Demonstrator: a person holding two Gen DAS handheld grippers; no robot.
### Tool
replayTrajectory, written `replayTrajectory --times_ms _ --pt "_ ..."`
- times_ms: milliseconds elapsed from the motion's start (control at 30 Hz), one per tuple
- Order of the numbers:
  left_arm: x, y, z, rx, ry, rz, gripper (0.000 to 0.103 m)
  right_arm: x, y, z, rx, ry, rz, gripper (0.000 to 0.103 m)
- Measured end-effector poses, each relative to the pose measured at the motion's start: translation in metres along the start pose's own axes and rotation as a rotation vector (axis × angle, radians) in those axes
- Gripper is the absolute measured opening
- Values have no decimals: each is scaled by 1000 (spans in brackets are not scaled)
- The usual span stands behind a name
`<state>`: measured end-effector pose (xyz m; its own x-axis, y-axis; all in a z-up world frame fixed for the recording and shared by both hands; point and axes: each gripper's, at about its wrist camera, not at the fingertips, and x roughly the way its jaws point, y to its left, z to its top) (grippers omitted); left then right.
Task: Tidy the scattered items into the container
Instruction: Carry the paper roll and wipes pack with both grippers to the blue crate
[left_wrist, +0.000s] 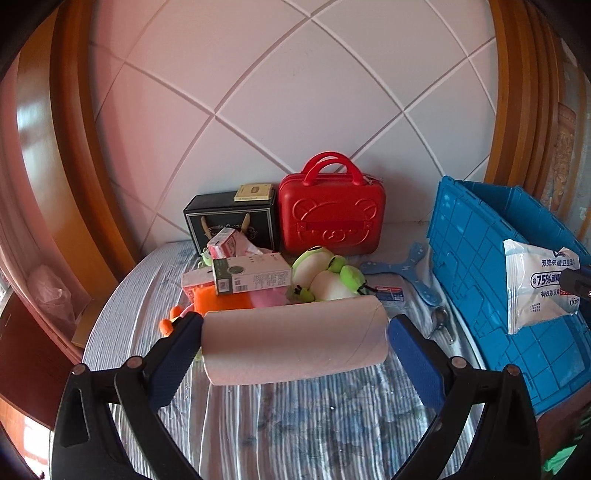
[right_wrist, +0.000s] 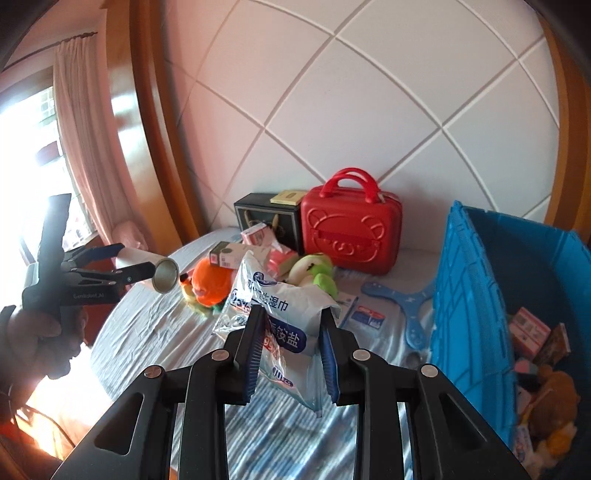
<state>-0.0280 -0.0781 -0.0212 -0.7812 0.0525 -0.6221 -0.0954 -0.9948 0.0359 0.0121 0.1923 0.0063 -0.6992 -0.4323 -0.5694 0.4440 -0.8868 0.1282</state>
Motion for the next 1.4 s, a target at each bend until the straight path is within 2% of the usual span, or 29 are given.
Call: replayTrajectory --times_ms 333,733,1100,1400 --pt "-9 -94 42 77 -55 -73 101 -69 -63 5 46 -84 -54 27" --pt "-2 -225 96 188 -111 -194 101 -134 -164 -6 129 -148 -186 27" --pt "10 -324 120 273 -120 -297 101 -172 -244 -26 195 -159 -289 27" --pt "20 -377 133 328 -121 -365 101 -189 -285 -40 254 -163 -358 27"
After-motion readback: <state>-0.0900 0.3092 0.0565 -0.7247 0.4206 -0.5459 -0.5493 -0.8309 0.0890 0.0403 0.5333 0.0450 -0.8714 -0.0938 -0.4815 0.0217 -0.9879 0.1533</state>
